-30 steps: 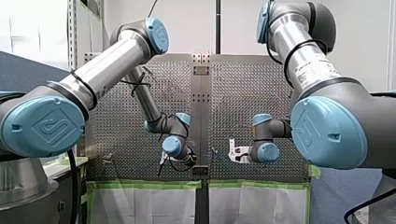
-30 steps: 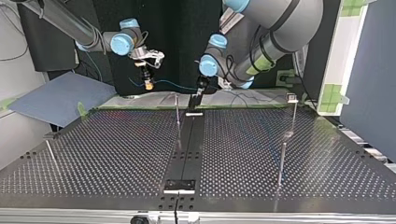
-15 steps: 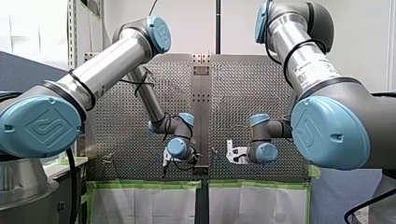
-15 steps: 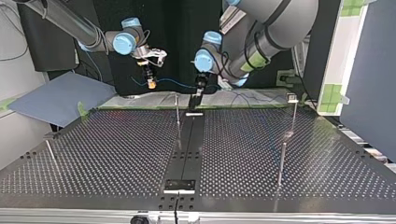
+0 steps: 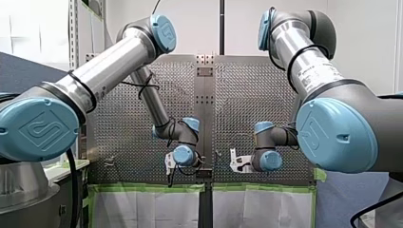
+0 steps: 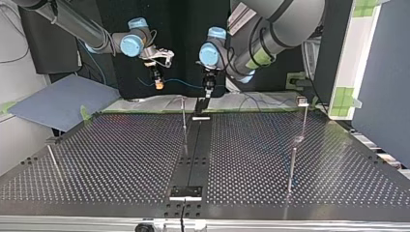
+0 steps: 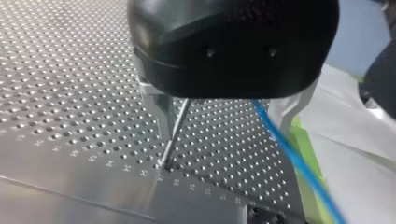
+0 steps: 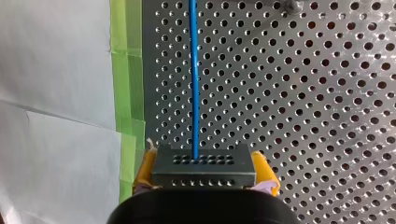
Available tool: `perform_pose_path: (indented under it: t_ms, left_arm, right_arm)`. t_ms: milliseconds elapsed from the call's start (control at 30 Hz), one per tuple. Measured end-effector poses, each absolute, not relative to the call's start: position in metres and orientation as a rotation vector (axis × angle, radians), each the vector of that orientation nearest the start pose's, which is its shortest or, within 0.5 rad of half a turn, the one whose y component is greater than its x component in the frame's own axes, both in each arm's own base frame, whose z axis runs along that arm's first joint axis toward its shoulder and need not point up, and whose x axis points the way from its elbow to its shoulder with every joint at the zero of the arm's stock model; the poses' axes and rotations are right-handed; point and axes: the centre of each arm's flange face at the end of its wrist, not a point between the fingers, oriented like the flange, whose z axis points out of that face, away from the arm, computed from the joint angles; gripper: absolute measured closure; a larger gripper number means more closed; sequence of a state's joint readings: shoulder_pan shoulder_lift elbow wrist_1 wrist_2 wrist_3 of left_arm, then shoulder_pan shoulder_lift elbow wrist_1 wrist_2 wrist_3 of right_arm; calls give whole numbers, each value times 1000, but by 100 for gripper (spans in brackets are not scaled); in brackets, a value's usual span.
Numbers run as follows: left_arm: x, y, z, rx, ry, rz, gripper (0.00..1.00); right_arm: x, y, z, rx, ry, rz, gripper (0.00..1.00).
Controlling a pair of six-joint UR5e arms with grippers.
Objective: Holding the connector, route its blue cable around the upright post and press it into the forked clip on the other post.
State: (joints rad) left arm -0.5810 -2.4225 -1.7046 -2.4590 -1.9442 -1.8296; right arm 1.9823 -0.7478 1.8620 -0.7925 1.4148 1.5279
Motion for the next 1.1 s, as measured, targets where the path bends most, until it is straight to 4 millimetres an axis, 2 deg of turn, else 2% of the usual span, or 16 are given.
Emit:
perform_pose_path:
  t_ms: [400, 967, 1033, 1067, 1100]
  left_arm:
    - [434, -422, -6, -29, 1790, -314, 0]
    - [428, -421, -6, 50, 1780, -158, 0]
    - [428, -424, -5, 72, 1770, -163, 18]
    - [428, -425, -5, 81, 1764, -166, 18]
    - [428, -426, -4, 91, 1759, -169, 22]
  right_arm:
    - [357, -441, -27, 1909, -1041, 1400, 100]
    - [357, -442, -27, 1911, -1039, 1401, 100]
    - [357, -442, -27, 1911, -1039, 1401, 100]
    - [357, -442, -27, 1912, -1038, 1400, 100]
    - [357, -442, -27, 1912, -1038, 1400, 100]
